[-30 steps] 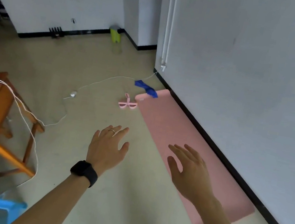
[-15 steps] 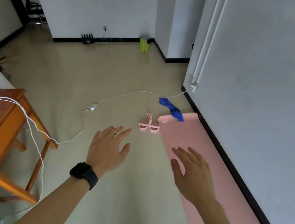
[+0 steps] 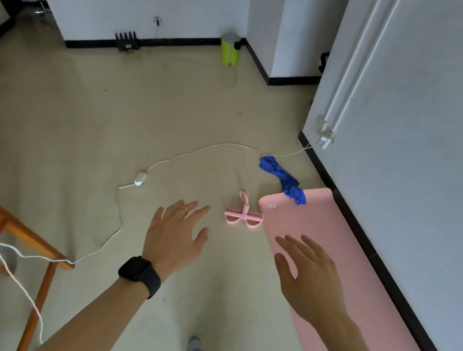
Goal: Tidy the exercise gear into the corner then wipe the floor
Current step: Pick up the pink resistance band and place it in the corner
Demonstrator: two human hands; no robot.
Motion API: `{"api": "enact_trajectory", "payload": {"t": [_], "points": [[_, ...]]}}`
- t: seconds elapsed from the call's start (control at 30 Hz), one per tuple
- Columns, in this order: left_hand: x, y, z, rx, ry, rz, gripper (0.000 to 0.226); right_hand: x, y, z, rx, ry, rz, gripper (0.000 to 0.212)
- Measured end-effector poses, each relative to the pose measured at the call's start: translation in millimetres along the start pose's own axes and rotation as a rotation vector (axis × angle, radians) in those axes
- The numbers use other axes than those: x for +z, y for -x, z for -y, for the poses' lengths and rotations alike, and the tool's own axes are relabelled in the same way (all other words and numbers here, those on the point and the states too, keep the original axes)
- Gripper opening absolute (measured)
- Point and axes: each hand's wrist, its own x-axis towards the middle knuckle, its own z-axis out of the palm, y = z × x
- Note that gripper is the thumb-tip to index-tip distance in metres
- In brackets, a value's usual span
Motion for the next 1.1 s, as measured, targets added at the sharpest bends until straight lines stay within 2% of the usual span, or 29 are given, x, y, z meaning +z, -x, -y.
{"api": "enact_trajectory", "payload": {"t": [0.27,0.43,0.6,0.73,0.93,1.1], "points": [[13.5,-199.3,40.7,0.122,-0.010,0.110,0.049,47.6,-167.1,-3.5,0.137,0.031,0.022,0.049],[49.6,-306.0,44.8,0.181,-0.030,0.265,0.051,96.2,-243.9,-26.9,0.266,0.012,0.092,0.045],[104.6,-419.4,45.0,0.229,-0.078,0.366,0.050,158.2,-331.5,-68.8,0.384,-0.024,0.195,0.046],[158.0,-505.0,37.3,0.281,-0.138,0.513,0.052,207.2,-396.3,-113.2,0.529,-0.074,0.288,0.041],[236.9,-597.9,39.6,0.379,-0.227,0.688,0.054,282.2,-457.4,-157.1,0.787,-0.211,0.437,0.043],[336.7,-664.1,48.2,0.486,-0.285,0.803,0.054,368.1,-495.4,-191.4,1.009,-0.343,0.493,0.045]]}}
